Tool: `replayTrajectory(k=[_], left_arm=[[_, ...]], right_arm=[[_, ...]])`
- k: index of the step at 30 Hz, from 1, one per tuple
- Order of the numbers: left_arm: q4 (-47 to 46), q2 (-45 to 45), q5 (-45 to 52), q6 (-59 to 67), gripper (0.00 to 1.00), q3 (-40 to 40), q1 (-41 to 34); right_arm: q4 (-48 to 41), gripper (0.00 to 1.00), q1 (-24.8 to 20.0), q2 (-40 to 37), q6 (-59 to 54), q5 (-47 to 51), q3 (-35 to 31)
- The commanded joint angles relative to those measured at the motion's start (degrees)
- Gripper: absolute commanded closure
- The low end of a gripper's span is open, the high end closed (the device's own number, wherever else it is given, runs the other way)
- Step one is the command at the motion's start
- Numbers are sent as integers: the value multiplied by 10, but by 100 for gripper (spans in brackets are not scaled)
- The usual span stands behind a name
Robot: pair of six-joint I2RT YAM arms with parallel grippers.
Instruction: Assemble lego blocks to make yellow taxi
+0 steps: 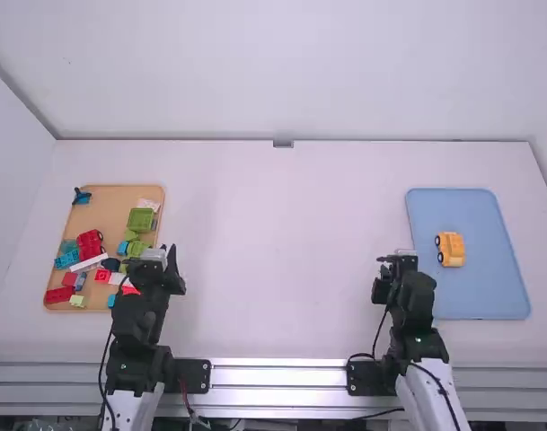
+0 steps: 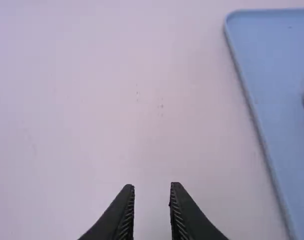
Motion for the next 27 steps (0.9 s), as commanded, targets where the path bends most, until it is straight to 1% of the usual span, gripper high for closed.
replayTrajectory(k=[1,7,9,15,27], left_arm=[[-3,-3,-1,1,85,-5,1],[-3,-3,-1,1,93,-5,1],[-3,-3,-1,1,95,-5,1],[-3,-3,-1,1,100,-5,1],[-3,-3,-1,1,100,-5,1]], right_arm=[[2,87,2,-27,3,0,-17],[2,98,2,-93,3,0,-17],[2,100,2,-109,3,0,-17],[2,100,2,-164,3,0,-17],[2,100,2,-248,3,0,-17]])
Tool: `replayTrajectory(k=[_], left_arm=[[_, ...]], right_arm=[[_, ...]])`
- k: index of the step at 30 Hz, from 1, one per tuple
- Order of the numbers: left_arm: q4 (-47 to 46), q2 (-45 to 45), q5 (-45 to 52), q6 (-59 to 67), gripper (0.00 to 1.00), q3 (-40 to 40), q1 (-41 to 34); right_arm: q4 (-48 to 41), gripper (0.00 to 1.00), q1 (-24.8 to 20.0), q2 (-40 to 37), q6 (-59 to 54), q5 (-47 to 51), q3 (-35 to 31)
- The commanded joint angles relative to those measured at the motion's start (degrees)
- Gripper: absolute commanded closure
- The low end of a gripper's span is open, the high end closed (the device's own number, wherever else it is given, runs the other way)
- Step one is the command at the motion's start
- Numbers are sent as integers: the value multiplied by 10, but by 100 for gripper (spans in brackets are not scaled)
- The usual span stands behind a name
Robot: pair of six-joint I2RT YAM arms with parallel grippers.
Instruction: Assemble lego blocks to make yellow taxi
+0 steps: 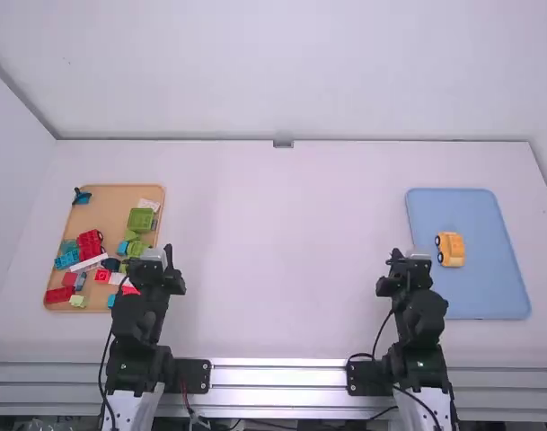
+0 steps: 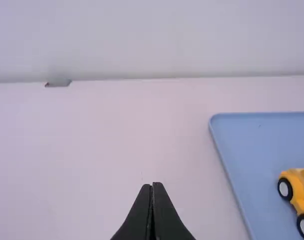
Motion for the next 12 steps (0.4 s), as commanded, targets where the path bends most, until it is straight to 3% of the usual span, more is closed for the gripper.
replayTrajectory(k=[1,12], left_arm=[[-3,-3,-1,1,100,-5,1],[-3,-3,-1,1,100,-5,1]], right_arm=[[-4,100,2,-17,2,1,-6],[-4,100,2,-72,2,1,-6]])
